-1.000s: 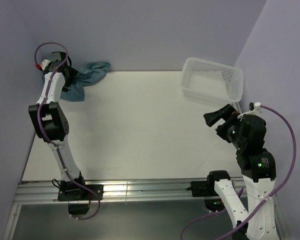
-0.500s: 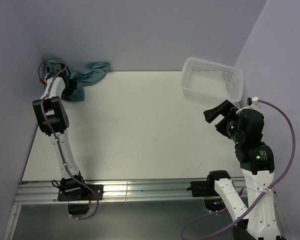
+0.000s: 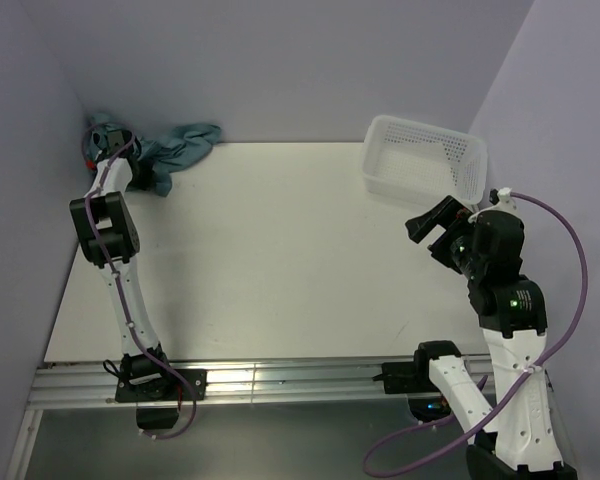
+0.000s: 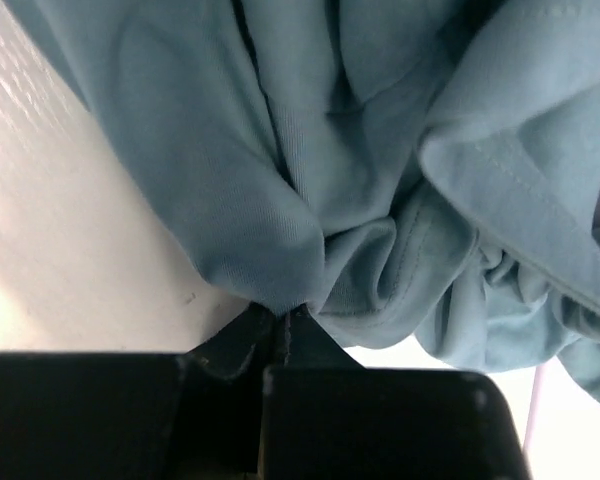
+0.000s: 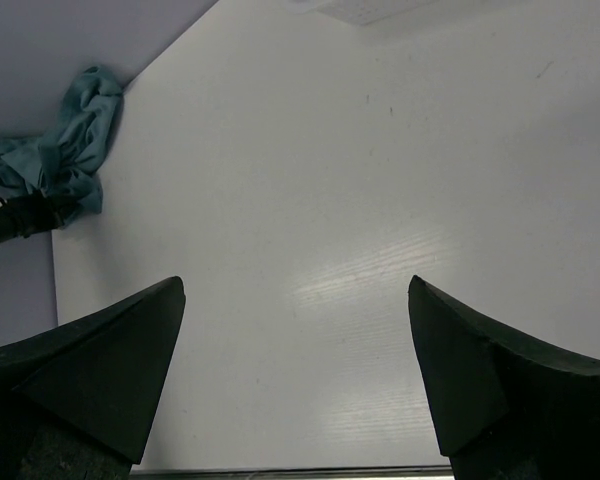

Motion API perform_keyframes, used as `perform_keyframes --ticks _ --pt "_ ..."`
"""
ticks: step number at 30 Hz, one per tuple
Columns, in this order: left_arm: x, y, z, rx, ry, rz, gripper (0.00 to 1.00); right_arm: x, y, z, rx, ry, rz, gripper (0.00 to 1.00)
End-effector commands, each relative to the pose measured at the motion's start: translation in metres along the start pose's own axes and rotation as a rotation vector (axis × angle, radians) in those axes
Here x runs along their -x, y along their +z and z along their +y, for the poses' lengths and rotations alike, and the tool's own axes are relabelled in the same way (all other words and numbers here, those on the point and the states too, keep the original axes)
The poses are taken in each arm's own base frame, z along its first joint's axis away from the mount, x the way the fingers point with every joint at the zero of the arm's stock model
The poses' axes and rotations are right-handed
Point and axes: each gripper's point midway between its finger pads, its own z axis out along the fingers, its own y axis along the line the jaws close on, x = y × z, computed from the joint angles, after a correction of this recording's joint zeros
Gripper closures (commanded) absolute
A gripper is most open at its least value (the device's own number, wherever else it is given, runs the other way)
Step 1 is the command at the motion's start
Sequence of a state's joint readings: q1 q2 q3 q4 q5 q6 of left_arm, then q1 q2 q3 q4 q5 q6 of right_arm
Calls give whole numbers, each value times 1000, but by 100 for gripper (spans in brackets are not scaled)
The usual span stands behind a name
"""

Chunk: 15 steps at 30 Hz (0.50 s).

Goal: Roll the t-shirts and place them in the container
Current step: Grab a tshirt with the left arm

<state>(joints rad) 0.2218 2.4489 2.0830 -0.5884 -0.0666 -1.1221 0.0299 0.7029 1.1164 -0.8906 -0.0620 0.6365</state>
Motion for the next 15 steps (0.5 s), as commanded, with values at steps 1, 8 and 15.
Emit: perform_keyframes --ticks 1,8,15 --pt "-5 -43 -39 -104 48 -20 100 14 -4 12 42 -25 -41 1" --pt "-52 -240 -69 -321 240 -58 100 -3 17 28 154 8 32 7" --pt "-166 -334 42 -363 362 161 100 -56 48 37 241 103 258 17"
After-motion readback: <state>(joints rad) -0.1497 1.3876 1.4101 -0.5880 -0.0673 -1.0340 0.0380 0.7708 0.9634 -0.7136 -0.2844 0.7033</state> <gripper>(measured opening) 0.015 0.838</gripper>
